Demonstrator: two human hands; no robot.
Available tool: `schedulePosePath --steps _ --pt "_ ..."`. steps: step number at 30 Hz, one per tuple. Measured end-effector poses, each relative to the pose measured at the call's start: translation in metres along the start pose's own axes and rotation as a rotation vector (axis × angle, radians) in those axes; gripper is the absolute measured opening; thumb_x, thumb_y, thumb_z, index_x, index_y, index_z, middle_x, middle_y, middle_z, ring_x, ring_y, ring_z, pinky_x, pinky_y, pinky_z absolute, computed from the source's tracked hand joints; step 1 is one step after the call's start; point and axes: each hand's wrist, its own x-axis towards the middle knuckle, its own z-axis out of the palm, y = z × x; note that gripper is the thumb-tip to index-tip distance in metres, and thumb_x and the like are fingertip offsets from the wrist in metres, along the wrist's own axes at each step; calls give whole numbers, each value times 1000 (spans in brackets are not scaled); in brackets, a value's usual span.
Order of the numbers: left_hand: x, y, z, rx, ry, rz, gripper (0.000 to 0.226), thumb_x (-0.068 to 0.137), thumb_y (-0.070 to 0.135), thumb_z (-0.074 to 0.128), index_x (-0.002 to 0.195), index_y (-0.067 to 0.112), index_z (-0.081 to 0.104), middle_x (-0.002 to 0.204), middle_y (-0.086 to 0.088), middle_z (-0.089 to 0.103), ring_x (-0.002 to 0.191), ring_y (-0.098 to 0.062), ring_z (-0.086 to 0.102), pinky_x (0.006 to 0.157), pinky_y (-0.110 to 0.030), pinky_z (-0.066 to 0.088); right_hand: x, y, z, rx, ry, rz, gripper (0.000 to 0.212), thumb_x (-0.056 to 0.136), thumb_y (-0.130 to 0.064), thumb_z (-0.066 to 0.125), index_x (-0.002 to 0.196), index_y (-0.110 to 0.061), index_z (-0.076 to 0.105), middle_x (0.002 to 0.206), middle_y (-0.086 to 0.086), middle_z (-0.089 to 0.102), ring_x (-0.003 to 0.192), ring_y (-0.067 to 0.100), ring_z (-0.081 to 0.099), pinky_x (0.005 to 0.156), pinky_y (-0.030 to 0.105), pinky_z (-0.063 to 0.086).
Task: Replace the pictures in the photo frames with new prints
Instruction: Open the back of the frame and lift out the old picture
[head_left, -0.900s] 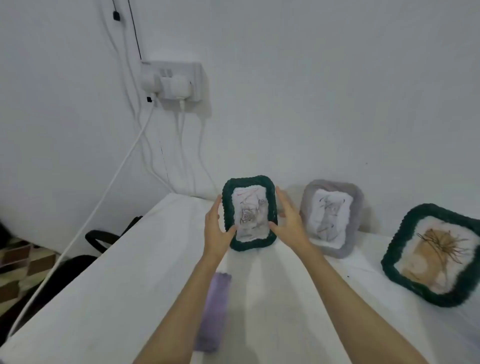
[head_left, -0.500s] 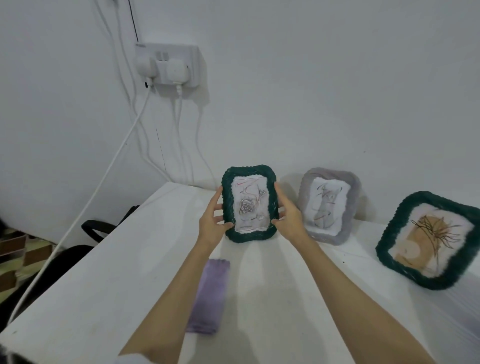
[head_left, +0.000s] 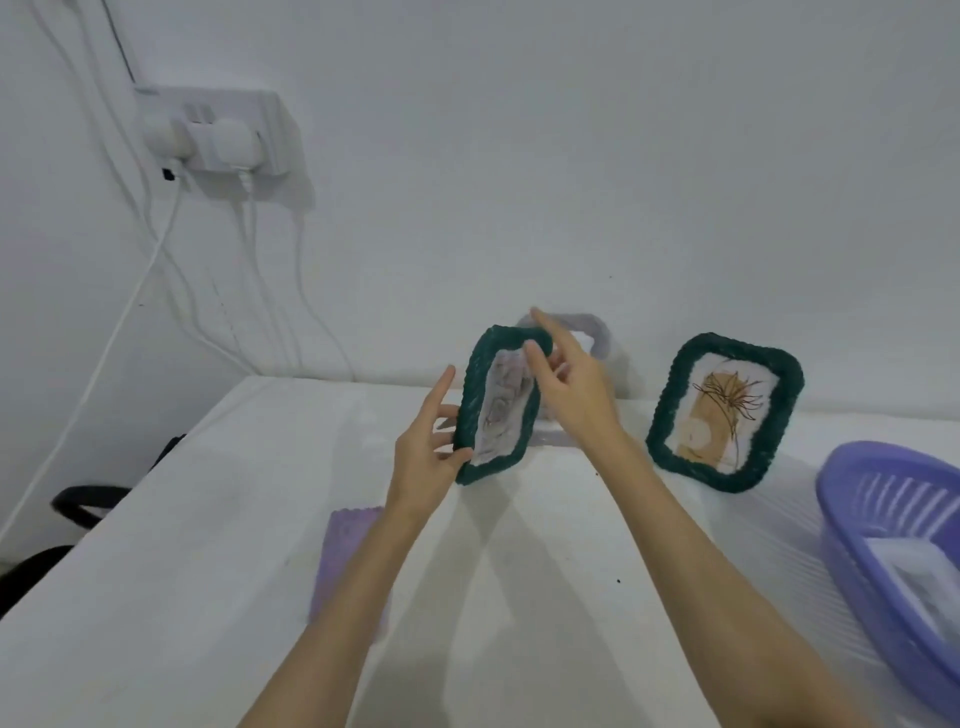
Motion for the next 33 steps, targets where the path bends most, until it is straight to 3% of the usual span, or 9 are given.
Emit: schedulePosePath --steps 5,8,11,13,18,20,24,28,33 --pt "-11 4 29 19 -100 47 83 78 -10 60 134 43 27 93 16 58 79 -2 64 62 -12 51 -4 -27 -32 -216 -36 10 38 79 -57 55 99 -27 66 61 -13 52 61 2 50 59 26 43" --pt "-14 6 37 29 -101 85 81 73 14 77 136 35 31 98 13 61 90 6 61 79 -10 49 -9 -22 -51 -257 -73 76 28 73 -44 68 90 -22 64 69 -12 57 67 10 57 65 27 49" --pt "-7 12 40 3 -11 150 78 68 31 78 136 26 38 110 6 59 103 2 55 89 -15 46 -15 -19 -74 -112 -197 169 22 74 -18 70 96 -21 67 63 -10 55 59 6 54 61 19 44" --pt "3 18 41 4 4 142 79 67 38 75 136 31 37 123 7 52 112 -2 49 93 -20 43 -18 -16 -89 -37 -319 194 33 74 -9 69 103 -23 68 77 -1 64 72 15 64 68 22 52" --pt "20 20 42 88 -258 38 89 68 32 79 137 43 23 135 15 33 126 -9 33 103 -28 32 -22 1 -116 30 -481 154 45 80 3 60 110 -29 66 118 3 63 109 17 57 88 24 50" --pt "18 16 47 31 -332 -42 93 65 28 81 139 38 26 137 14 36 124 -13 41 100 -30 40 -27 9 -119 77 -521 187 45 83 6 57 114 -26 65 119 -1 61 110 16 55 75 13 52" --pt "3 -2 57 75 -315 -87 101 58 21 87 141 28 31 142 2 41 128 -18 42 108 -40 38 -42 32 -107 62 -466 246 42 84 9 55 118 -15 63 110 1 60 95 10 56 67 -1 44" --pt "-14 -16 67 157 -289 -164 101 60 21 85 142 23 27 136 -5 38 122 -15 40 104 -31 37 -59 69 -81 30 -411 307 40 85 9 54 116 -14 63 111 9 60 83 15 59 70 10 50" --pt "-27 -40 73 249 -257 -281 99 62 37 83 141 21 25 141 -6 38 129 -22 37 107 -40 37 -78 102 -47 -8 -232 433 44 84 4 60 122 -16 56 113 17 60 87 20 55 80 26 46"
